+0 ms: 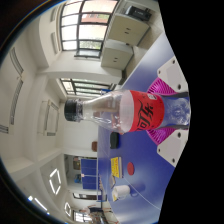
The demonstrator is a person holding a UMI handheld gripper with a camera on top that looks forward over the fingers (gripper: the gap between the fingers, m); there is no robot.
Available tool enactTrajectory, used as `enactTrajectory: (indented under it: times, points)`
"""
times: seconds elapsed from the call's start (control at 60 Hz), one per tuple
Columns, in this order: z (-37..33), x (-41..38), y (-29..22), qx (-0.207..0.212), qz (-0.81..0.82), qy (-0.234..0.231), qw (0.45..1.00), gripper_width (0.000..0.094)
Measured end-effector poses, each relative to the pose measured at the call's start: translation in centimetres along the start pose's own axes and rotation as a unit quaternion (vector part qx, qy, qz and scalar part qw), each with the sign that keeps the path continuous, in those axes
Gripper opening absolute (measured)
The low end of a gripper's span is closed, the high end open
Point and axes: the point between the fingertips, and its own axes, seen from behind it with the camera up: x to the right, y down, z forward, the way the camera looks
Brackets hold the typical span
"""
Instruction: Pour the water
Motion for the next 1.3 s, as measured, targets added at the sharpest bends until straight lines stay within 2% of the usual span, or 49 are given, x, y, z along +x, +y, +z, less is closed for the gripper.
enactTrajectory:
  times: [0.2, 0.317, 0.4, 0.45, 0.5, 0.65, 0.817, 0.95, 0.983, 1.05, 1.133, 1.217, 1.3]
  points:
    - [3.1, 0.9, -10.6, 0.036, -0.133, 0.092, 0.986, 0.0362]
    - [5.3, -1.3, -19.8, 0.069, -0.262, 0.147, 0.951, 0.0364]
    - [7.7, -5.6, -25.0, 0.108, -0.391, 0.181, 0.896, 0.0366]
    - [9.1, -8.9, -29.6, 0.137, -0.476, 0.193, 0.847, 0.0366]
    - [10.7, -13.6, -31.4, 0.164, -0.557, 0.195, 0.79, 0.0363]
    - [16.2, -26.8, -32.6, 0.204, -0.739, 0.156, 0.623, 0.0364]
    - [21.0, -37.3, -28.3, 0.205, -0.853, 0.097, 0.47, 0.0368]
    - [22.5, -44.0, -23.6, 0.235, -0.912, 0.051, 0.332, 0.0362]
    - [22.9, -45.0, -22.3, 0.237, -0.917, 0.041, 0.318, 0.0365]
    - [23.7, -44.8, -21.5, 0.217, -0.924, 0.044, 0.313, 0.0364]
    - [24.3, -44.3, -21.2, 0.202, -0.918, 0.035, 0.338, 0.0364]
    - [23.6, -44.2, -22.1, 0.216, -0.908, 0.029, 0.357, 0.0362]
    - [23.0, -43.4, -24.2, 0.22, -0.879, 0.029, 0.423, 0.0362]
